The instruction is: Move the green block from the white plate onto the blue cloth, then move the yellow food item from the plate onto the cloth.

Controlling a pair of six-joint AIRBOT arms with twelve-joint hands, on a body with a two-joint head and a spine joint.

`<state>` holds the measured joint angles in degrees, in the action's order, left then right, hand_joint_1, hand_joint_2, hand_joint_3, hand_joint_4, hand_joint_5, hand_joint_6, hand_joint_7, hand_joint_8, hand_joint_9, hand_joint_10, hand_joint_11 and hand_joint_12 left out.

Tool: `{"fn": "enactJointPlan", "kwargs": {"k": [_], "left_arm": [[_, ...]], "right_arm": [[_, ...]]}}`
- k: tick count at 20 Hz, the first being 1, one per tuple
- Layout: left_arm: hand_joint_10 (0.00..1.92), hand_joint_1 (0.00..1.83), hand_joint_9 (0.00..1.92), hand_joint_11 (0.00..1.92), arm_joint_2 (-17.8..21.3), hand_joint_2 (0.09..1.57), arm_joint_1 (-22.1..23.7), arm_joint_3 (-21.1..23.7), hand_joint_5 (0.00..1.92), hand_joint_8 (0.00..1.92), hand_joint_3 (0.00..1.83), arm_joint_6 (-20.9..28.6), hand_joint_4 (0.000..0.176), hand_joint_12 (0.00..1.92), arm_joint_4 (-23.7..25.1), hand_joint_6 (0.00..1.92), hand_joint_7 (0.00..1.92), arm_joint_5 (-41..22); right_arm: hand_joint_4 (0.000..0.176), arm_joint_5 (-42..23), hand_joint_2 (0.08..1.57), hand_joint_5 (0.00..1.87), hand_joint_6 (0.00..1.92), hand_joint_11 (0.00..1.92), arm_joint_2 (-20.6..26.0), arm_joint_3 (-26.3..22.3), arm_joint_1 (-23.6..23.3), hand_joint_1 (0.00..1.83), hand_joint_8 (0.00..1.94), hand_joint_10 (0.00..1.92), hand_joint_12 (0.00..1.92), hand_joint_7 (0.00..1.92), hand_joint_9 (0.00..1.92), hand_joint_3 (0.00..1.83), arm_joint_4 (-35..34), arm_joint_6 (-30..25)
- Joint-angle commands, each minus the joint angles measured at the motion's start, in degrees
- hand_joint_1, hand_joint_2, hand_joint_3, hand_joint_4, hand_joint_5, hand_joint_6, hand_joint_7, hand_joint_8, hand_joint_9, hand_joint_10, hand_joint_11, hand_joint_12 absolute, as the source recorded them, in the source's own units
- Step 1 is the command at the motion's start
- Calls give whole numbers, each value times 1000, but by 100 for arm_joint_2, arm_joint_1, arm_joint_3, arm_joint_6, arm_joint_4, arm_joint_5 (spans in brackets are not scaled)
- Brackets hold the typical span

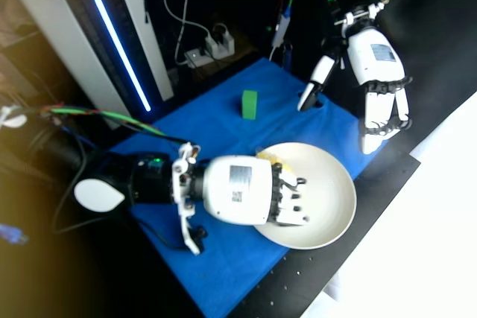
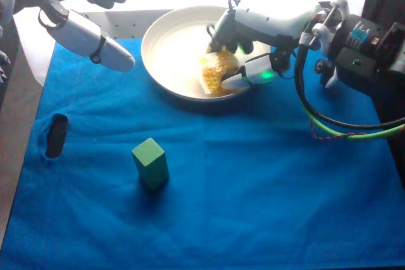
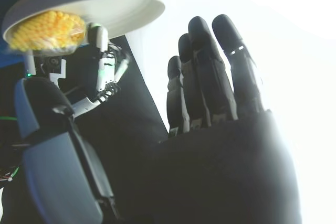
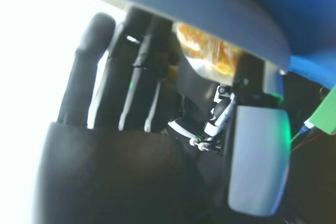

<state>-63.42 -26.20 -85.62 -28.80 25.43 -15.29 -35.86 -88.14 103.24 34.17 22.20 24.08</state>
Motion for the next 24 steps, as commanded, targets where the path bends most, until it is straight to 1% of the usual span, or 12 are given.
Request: {"fn": "enactJointPlan", "kwargs": {"k": [1, 2, 3, 10, 12, 13, 15, 16, 17, 18, 21, 24], "left_arm": [[3, 783, 611, 177, 2, 754, 68, 0, 359, 2, 4, 6, 51, 1026, -113, 1, 518, -547], [3, 782, 612, 179, 2, 756, 68, -2, 362, 3, 4, 6, 61, 1024, -113, 3, 520, -547], [7, 794, 622, 190, 0, 755, 68, -3, 370, 4, 3, 6, 58, 1024, -113, 5, 525, -547], [2, 769, 626, 211, -16, 758, 37, -41, 373, 4, 1, 5, 45, 980, -114, 0, 534, -542], [1, 785, 622, 210, -14, 761, 16, -43, 376, 3, 2, 6, 52, 972, -117, 3, 533, -529], [1, 804, 629, 229, -13, 771, 3, -44, 384, 1, 1, 6, 52, 944, -139, 1, 541, -527], [7, 827, 645, 240, -10, 795, -33, -45, 374, 2, 8, 6, 47, 937, -178, 0, 546, -528], [7, 834, 647, 233, -9, 783, -53, -45, 382, 7, 2, 6, 52, 933, -193, 3, 558, -528], [5, 867, 659, 222, -8, 776, -65, -45, 402, 3, 0, 4, 55, 969, -209, 2, 578, -528], [2, 878, 658, 197, -6, 777, -82, -45, 405, 1, 0, 3, 52, 1019, -224, 0, 579, -529], [0, 873, 656, 177, 4, 762, -118, -45, 422, 0, 1, -10, 60, 1060, -279, 0, 577, -533], [5, 868, 664, 190, 19, 753, -143, -45, 420, 1, 0, -37, 56, 1066, -340, 0, 578, -546]], "right_arm": [[0, -412, 1016, 1370, 26, 766, -18, 47, -31, 1294, 766, 700, 1463, 1224, 1079, 1, -107, 32], [0, -412, 1040, 1178, 437, 823, -18, 57, -31, 1377, 705, 970, 1219, 1183, 1039, 0, -107, 32], [0, -413, 1045, 1117, 606, 871, -18, 66, -31, 1392, 696, 1024, 1053, 1162, 1023, 4, -107, 32], [0, -916, 1081, 1020, 836, 780, 61, 15, -80, 1385, 807, 1148, 1088, 1057, 962, 1, -111, 32], [14, -1189, 1099, 1037, 879, 697, 242, -206, -128, 1236, 974, 498, 1130, 998, 993, 1, -112, 32], [0, -1343, 1093, 1022, 849, 733, 354, -344, -141, 1351, 922, 1062, 1159, 999, 935, 11, -112, 32], [0, -1663, 1107, 963, 852, 764, 617, -668, -146, 1378, 954, 1241, 1214, 1011, 906, 0, -111, 32], [0, -1856, 1094, 983, 819, 791, 791, -879, -146, 1383, 894, 1202, 1180, 1047, 933, 0, -110, 32], [0, -1987, 1065, 1077, 748, 765, 924, -1034, -146, 1279, 832, 813, 1199, 1111, 957, 0, -108, 32], [14, -2126, 1066, 1117, 736, 638, 1117, -1265, -148, 1250, 872, 641, 1280, 1063, 914, 1, -73, 32], [0, -2366, 1093, 1071, 738, 619, 1534, -1754, -153, 1232, 1051, 528, 1300, 999, 936, 2, 144, 32], [0, -2424, 1062, 1109, 558, 736, 1922, -2166, -151, 1278, 940, 703, 1478, 1134, 1089, 0, 440, 32]]}}
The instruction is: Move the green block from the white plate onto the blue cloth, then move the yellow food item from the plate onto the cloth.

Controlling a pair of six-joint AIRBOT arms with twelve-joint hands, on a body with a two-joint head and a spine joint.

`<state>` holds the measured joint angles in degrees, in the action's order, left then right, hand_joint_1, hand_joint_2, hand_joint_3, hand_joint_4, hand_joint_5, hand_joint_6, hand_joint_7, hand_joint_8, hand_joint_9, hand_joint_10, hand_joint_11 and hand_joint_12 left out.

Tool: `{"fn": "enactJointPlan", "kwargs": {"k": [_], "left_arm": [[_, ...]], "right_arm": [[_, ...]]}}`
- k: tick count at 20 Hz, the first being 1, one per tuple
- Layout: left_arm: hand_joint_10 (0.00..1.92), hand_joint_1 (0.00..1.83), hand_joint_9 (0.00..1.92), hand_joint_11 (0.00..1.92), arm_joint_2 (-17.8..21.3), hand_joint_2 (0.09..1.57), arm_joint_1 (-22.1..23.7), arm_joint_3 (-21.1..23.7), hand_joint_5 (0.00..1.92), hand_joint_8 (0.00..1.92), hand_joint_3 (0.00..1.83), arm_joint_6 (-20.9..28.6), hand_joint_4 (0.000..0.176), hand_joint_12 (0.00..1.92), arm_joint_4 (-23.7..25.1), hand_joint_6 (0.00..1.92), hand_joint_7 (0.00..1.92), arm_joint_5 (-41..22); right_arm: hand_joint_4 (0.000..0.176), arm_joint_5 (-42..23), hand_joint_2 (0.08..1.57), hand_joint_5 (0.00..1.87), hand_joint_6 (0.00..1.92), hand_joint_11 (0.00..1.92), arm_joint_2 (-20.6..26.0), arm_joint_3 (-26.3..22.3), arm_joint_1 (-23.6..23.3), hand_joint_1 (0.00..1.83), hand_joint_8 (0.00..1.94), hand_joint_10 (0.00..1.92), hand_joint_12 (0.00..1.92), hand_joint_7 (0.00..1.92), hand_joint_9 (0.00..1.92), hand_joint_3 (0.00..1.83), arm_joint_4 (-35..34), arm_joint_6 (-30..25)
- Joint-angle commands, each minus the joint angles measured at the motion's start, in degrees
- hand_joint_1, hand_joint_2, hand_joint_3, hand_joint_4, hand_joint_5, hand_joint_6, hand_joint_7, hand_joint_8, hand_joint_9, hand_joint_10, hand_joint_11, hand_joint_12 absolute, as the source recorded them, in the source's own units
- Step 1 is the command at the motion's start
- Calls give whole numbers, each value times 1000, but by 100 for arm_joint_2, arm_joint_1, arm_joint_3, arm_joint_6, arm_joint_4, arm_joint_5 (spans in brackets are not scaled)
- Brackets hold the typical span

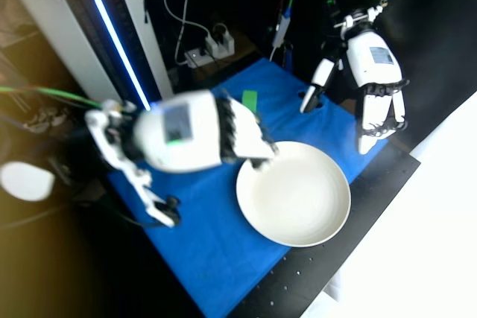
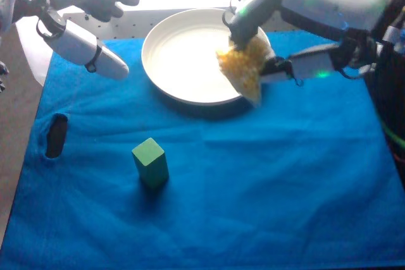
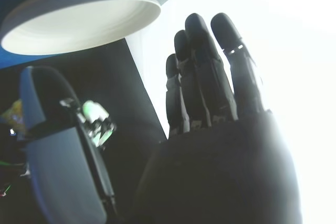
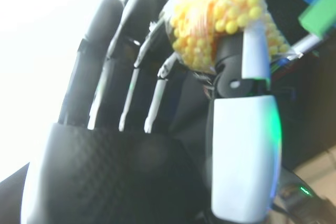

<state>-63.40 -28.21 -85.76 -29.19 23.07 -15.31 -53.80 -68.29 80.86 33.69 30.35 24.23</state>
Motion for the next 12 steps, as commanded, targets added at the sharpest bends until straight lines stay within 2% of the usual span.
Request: {"fn": "enactJointPlan", "kwargs": {"k": [1, 3, 4, 5, 6, 7, 8, 9, 11, 12], "left_arm": [[4, 862, 662, 193, 27, 757, 48, -31, 414, 0, 0, -18, 58, 1066, -143, 0, 574, -550], [0, 849, 635, 167, 53, 767, 33, -23, 404, 0, 4, -18, 85, 1054, -165, 0, 546, -573], [0, 844, 626, 151, 65, 772, 17, -16, 399, 0, 1, -18, 91, 1069, -189, 0, 539, -584], [0, 837, 623, 147, 65, 765, 14, -16, 400, 1, 0, -18, 91, 1073, -190, 1, 540, -584], [0, 844, 623, 137, 65, 760, 6, -17, 407, 1, 0, -19, 91, 1099, -201, 1, 547, -586], [2, 838, 628, 134, 65, 758, -5, -16, 411, 3, 0, -19, 102, 1102, -217, 2, 553, -594], [3, 835, 630, 137, 65, 758, -16, -15, 412, 4, 0, -19, 96, 1101, -225, 2, 556, -603], [3, 840, 640, 153, 64, 750, -22, -14, 415, 2, 0, -20, 99, 1068, -226, 1, 567, -604], [6, 853, 649, 169, 63, 749, -24, -10, 418, 2, 0, -20, 87, 1064, -227, 1, 570, -604], [11, 864, 664, 186, 62, 743, -27, -6, 433, 8, 0, -20, 90, 1069, -227, 7, 588, -604]], "right_arm": [[0, -659, 1054, 1125, 501, 798, 75, -69, -101, 1286, 915, 772, 1472, 1158, 1121, 0, -244, 17], [0, -659, 1056, 1108, 510, 857, 226, -265, -69, 1286, 917, 931, 1616, 1166, 1153, 0, -5, 17], [0, -659, 1058, 1094, 541, 864, 338, -393, -30, 1285, 913, 945, 1617, 1167, 1150, 1, 159, 17], [0, -659, 1070, 1047, 620, 804, 392, -455, -11, 1283, 937, 918, 1581, 1150, 1141, 2, 229, 17], [0, -659, 1072, 1037, 643, 831, 464, -535, 19, 1283, 940, 902, 1528, 1149, 1152, 0, 288, 17], [0, -659, 1069, 1025, 669, 901, 508, -591, 34, 1285, 892, 816, 1429, 1170, 1184, 0, 357, 17], [0, -659, 1065, 1024, 678, 949, 534, -619, 58, 1287, 850, 720, 1392, 1190, 1230, 0, 401, 17], [0, -658, 1064, 1021, 681, 989, 543, -638, 103, 1287, 836, 670, 1396, 1196, 1267, 0, 420, 17], [0, -658, 1054, 1024, 713, 951, 539, -658, 140, 1291, 746, 540, 1334, 1233, 1264, 0, 434, 17], [0, -657, 1051, 1020, 740, 934, 526, -659, 166, 1291, 716, 482, 1290, 1243, 1256, 0, 446, 17]]}}
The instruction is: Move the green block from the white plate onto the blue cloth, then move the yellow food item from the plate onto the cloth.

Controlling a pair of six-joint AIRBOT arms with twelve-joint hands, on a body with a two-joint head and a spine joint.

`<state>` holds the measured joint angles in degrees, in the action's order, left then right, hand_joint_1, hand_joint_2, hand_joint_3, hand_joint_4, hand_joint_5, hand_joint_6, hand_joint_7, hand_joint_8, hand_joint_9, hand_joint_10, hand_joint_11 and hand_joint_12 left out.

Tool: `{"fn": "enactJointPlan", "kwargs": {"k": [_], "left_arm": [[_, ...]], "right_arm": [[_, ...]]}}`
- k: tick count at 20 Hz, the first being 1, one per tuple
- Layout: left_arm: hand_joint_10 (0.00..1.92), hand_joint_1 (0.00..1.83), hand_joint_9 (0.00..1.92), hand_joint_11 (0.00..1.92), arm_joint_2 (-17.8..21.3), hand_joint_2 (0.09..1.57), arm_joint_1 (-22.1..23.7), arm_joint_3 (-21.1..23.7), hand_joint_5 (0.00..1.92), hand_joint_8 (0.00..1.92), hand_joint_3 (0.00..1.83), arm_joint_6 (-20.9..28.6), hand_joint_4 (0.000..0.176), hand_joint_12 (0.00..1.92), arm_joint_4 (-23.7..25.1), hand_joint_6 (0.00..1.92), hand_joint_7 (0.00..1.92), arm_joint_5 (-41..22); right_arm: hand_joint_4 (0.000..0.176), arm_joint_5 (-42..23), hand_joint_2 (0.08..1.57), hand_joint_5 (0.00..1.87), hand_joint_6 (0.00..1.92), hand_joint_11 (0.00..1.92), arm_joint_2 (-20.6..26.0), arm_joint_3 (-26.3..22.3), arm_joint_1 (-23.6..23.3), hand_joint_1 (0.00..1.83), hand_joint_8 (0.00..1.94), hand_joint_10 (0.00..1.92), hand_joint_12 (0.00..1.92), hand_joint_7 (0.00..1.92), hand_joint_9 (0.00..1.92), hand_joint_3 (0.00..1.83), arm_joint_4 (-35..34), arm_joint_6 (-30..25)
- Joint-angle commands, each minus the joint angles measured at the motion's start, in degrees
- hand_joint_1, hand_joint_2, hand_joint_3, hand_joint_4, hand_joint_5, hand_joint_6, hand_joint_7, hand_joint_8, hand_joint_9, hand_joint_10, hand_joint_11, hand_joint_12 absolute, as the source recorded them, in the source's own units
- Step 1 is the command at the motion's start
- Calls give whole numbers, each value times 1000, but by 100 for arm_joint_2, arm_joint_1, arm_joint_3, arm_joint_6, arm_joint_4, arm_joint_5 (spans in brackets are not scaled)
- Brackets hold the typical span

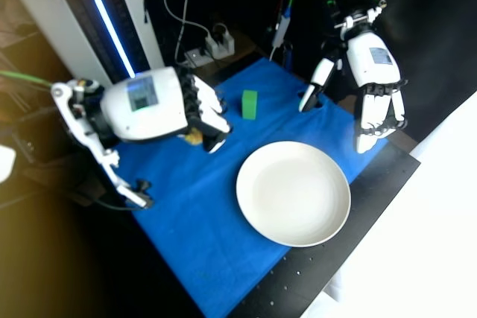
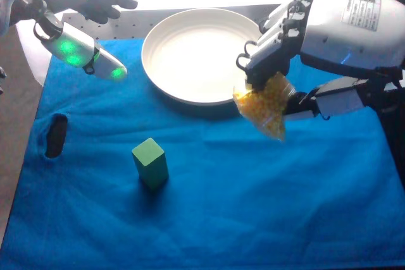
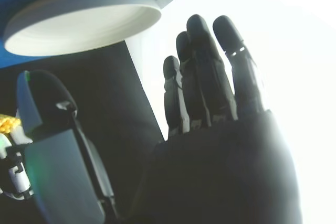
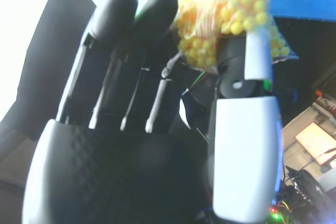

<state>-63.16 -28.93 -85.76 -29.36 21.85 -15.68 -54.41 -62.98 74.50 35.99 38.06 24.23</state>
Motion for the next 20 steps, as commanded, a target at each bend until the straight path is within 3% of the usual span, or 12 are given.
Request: {"fn": "enactJointPlan", "kwargs": {"k": [1, 2, 4, 7, 10, 11, 13, 14, 15, 17, 18, 20], "left_arm": [[13, 866, 670, 189, 38, 740, 42, -4, 440, 9, 0, -2, 90, 1070, -105, 9, 593, -567], [14, 866, 674, 187, 38, 740, 36, -4, 440, 10, 0, -2, 77, 1068, -105, 8, 598, -571], [7, 852, 683, 211, 38, 748, 21, -3, 426, 0, 1, -2, 65, 1046, -114, 0, 590, -572], [5, 859, 680, 212, 38, 753, -9, 0, 420, 6, 1, -2, 75, 1032, -139, 4, 587, -590], [5, 859, 689, 240, 36, 748, -20, 2, 436, 4, 0, -2, 74, 1007, -167, 4, 604, -610], [4, 862, 687, 240, 36, 739, -20, 4, 440, 5, 0, -2, 73, 1007, -167, 5, 606, -613], [1, 863, 683, 219, 37, 741, -32, 13, 432, 2, 0, -2, 69, 1002, -196, 1, 603, -667], [0, 843, 662, 194, 50, 754, -65, 45, 413, 0, 3, -2, 82, 987, -250, 0, 593, -776], [0, 809, 648, 187, 66, 760, -87, 76, 388, 1, 5, -2, 79, 980, -278, 0, 594, -846], [1, 739, 615, 222, 127, 790, -175, 171, 342, 0, 0, -64, 75, 791, -471, 0, 570, -1183], [0, 745, 586, 170, 234, 796, -323, 309, 316, 0, 1, -192, 100, 746, -760, 0, 542, -1505], [0, 854, 536, 125, 409, 836, -517, 530, 310, 0, 14, -335, 120, 716, -1095, 0, 485, -1946]], "right_arm": [[0, -596, 1067, 969, 804, 922, -11, -24, -40, 1285, 771, 451, 1287, 1214, 1248, 1, -318, 17], [0, -596, 1039, 868, 308, 815, -8, -39, -15, 1110, 465, 427, 1326, 1096, 1158, 0, -318, 17], [0, -597, 957, 732, 14, 623, 8, -62, -7, 965, 127, 448, 1357, 1033, 953, 0, -314, 17], [11, -597, 869, 386, 0, 315, 21, -65, -2, 767, 1, 170, 1169, 684, 668, 0, -316, 17], [129, -596, 748, 20, 0, 13, 21, -54, 21, 628, 0, 3, 1034, 223, 317, 0, -384, 17], [146, -596, 731, 3, 0, 2, 14, -29, 29, 613, 2, 4, 913, 158, 250, 0, -424, 17], [141, -593, 737, 0, 0, 0, -8, 54, 47, 597, 0, 1, 751, 58, 157, 0, -541, 17], [144, -593, 719, 0, 0, 0, -7, 80, 80, 578, 0, 0, 748, 27, 129, 0, -724, 17], [166, -593, 711, 0, 0, 0, 0, 88, 91, 541, 0, 0, 725, 5, 103, 0, -809, 17], [176, -596, 668, 0, 0, 0, 22, 121, 98, 518, 0, 6, 564, 0, 17, 0, -1085, 17], [176, -627, 644, 0, 0, 0, 45, 121, 97, 490, 0, 10, 546, 0, 21, 0, -1318, 17], [176, -758, 619, 0, 0, 0, 45, 149, 97, 513, 0, 11, 547, 0, 26, 0, -1557, 17]]}}
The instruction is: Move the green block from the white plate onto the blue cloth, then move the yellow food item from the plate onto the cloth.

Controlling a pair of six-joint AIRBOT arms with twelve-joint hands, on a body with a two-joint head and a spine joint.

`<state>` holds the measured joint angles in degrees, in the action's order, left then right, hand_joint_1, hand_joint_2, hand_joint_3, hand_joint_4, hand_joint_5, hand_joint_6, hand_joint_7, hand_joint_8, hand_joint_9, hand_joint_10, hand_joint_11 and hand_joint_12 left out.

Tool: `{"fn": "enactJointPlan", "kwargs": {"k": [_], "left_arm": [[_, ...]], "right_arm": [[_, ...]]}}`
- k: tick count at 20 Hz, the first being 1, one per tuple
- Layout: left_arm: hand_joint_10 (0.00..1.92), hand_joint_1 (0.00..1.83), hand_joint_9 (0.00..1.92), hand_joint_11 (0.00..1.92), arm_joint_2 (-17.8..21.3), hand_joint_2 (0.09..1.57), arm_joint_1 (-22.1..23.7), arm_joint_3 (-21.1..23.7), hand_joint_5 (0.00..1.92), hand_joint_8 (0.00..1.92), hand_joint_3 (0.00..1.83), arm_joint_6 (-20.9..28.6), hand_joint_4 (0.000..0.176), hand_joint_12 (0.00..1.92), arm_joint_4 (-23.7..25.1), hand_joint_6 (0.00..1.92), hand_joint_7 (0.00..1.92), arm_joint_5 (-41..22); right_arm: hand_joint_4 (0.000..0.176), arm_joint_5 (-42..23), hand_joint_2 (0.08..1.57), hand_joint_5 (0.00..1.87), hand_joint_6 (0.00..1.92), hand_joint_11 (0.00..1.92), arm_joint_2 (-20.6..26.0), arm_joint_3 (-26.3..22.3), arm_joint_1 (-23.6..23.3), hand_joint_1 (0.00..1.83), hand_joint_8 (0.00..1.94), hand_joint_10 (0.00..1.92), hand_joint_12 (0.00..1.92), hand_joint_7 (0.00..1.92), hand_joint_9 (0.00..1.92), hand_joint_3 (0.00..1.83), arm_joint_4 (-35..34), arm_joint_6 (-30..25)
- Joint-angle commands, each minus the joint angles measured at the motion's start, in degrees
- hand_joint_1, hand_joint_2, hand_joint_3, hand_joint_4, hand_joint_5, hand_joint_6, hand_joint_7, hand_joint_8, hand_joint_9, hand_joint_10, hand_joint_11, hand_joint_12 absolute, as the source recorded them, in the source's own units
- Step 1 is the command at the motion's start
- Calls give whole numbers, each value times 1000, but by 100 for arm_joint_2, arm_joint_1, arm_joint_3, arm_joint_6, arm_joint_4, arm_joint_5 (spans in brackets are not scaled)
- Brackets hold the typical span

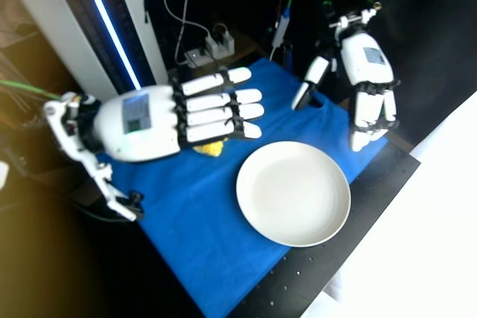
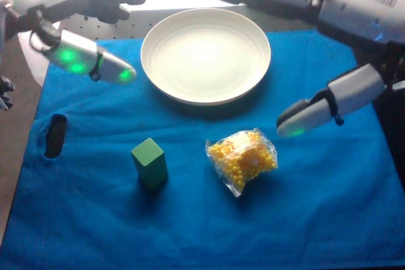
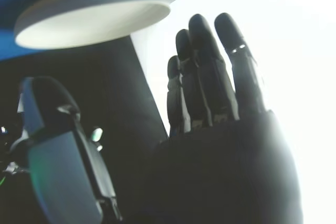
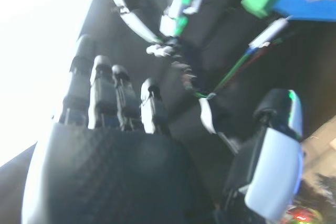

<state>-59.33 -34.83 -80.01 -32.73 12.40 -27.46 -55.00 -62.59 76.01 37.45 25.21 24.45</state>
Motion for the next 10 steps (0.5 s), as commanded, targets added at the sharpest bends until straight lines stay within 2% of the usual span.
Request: {"fn": "enactJointPlan", "kwargs": {"k": [1, 2, 3, 4, 6, 7, 9, 10], "left_arm": [[1, 775, 526, 123, 120, 767, -11, 91, 281, 0, 1, -95, 134, 740, -306, 0, 463, -983], [0, 729, 514, 124, 186, 721, -59, 191, 264, 0, 0, -181, 146, 748, -399, 0, 454, -1151], [0, 699, 480, 91, 277, 668, -138, 327, 255, 0, 0, -263, 170, 797, -525, 1, 425, -1376], [0, 696, 434, 52, 334, 688, -197, 403, 234, 0, 0, -271, 175, 859, -575, 0, 385, -1539], [0, 724, 406, 56, 441, 676, -338, 550, 234, 0, 0, -273, 176, 978, -692, 1, 350, -1900], [0, 667, 381, 40, 500, 705, -403, 631, 198, 0, 12, -307, 176, 987, -776, 0, 327, -2096], [0, 568, 295, 33, 585, 752, -441, 792, 96, 0, 6, -405, 176, 852, -861, 0, 224, -2425], [1, 611, 261, 25, 638, 775, -441, 908, 97, 0, 7, -444, 176, 715, -861, 1, 207, -2602]], "right_arm": [[176, -776, 634, 0, 0, 0, 0, 31, -50, 530, 0, 6, 551, 0, 17, 0, -374, -5], [176, -804, 644, 0, 0, 0, -8, 59, -50, 531, 0, 2, 608, 0, 3, 0, -422, -5], [176, -810, 666, 0, 0, 0, -40, 112, -50, 481, 0, 0, 617, 0, 0, 8, -472, -5], [176, -820, 665, 0, 0, 0, -88, 161, -50, 454, 0, 0, 532, 0, 0, 4, -523, -5], [176, -893, 650, 0, 0, 0, -204, 275, -50, 474, 0, 0, 386, 0, 0, 0, -660, -5], [176, -941, 653, 0, 0, 0, -224, 301, -50, 492, 0, 0, 298, 0, 0, 0, -748, -5], [176, -1083, 610, 0, 0, 14, -167, 268, -50, 484, 0, 0, 286, 0, 0, 0, -961, -5], [176, -1233, 587, 0, 0, 45, -68, 191, -50, 488, 0, 0, 299, 0, 0, 0, -1148, -5]]}}
